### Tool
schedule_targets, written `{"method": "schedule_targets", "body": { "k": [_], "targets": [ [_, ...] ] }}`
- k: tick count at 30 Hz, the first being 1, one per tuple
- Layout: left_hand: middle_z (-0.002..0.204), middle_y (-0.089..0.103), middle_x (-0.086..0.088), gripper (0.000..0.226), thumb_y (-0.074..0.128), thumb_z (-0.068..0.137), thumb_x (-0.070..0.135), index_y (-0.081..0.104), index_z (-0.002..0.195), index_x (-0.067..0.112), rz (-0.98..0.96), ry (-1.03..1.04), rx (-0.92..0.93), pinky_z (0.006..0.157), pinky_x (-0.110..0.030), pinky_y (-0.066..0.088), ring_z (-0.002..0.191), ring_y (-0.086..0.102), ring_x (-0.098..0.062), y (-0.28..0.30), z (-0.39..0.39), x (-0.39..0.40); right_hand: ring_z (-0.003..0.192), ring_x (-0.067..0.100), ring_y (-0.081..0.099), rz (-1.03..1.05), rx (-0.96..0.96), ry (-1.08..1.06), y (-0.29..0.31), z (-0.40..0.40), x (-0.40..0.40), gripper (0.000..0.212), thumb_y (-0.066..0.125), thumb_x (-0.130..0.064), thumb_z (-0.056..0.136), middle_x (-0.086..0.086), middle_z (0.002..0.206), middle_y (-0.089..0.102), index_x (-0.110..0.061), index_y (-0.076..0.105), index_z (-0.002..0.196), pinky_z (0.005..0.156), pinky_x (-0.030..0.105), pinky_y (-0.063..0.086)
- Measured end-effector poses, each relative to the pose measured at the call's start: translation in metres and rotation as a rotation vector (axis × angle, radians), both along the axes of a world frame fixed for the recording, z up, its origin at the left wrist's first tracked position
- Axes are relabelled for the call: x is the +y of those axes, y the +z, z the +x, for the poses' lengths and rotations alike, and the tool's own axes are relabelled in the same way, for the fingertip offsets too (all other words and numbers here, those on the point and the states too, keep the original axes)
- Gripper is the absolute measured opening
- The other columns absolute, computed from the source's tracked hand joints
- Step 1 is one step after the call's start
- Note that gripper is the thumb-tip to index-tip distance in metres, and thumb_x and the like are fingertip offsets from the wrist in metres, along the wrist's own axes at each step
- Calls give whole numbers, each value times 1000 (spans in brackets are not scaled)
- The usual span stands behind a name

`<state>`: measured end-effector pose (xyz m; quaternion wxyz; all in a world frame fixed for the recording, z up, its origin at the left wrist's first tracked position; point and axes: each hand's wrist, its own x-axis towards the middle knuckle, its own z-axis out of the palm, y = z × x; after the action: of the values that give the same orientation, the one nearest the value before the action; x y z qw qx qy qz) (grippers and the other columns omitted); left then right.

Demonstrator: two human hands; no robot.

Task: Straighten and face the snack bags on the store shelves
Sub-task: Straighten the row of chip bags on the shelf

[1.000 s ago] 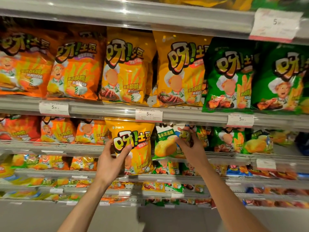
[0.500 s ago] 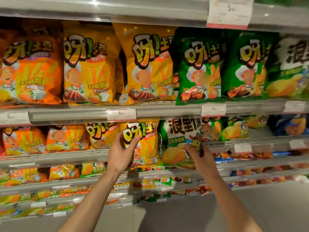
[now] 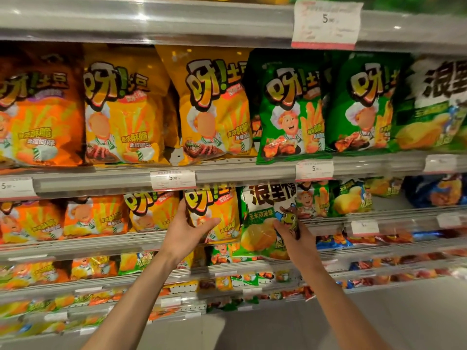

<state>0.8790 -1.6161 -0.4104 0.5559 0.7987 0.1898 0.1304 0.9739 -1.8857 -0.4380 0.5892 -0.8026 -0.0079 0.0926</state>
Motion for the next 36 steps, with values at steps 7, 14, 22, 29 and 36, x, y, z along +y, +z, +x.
{"method": "schedule_targets", "body": {
  "k": [7,14,22,29,36],
  "targets": [
    [105,68,2,63,81,77,58,54,118,20,79,143,-89,83,-44,56,96,65,-22,10,24,-3,97,-6,57,29,2,38,5,1,-6,44,64,-64,81,-20,105,67,-35,64,115,79,19,44],
    [79,66,9,34,78,81,58,55,93,36,218,191,-134,61,-32,50,68,62,-11,5,39,4,105,6,61,20,-1,34,5,-2,-7,52,65,-64,82,-14,110,69,-31,62,122,94,30,45],
    [93,63,-1,45,77,83,56,53,105,25,284,72,73,74,-42,54,85,61,-20,-8,41,13,106,8,60,2,-12,19,2,-3,-4,49,67,-55,90,-20,108,65,-27,62,130,98,31,44],
    [106,67,-12,66,71,89,56,48,136,17,193,99,47,74,-35,47,96,65,-33,-13,48,10,99,-4,57,-14,-15,22,2,-8,6,46,67,-53,91,-23,106,65,-28,61,130,89,20,43],
    [83,64,-5,61,70,89,56,52,127,12,221,107,57,61,-30,45,75,63,-22,-18,45,12,93,-13,54,-9,-7,19,7,-17,14,30,68,-46,92,-25,103,65,-31,63,118,72,3,36]
  ]
}}
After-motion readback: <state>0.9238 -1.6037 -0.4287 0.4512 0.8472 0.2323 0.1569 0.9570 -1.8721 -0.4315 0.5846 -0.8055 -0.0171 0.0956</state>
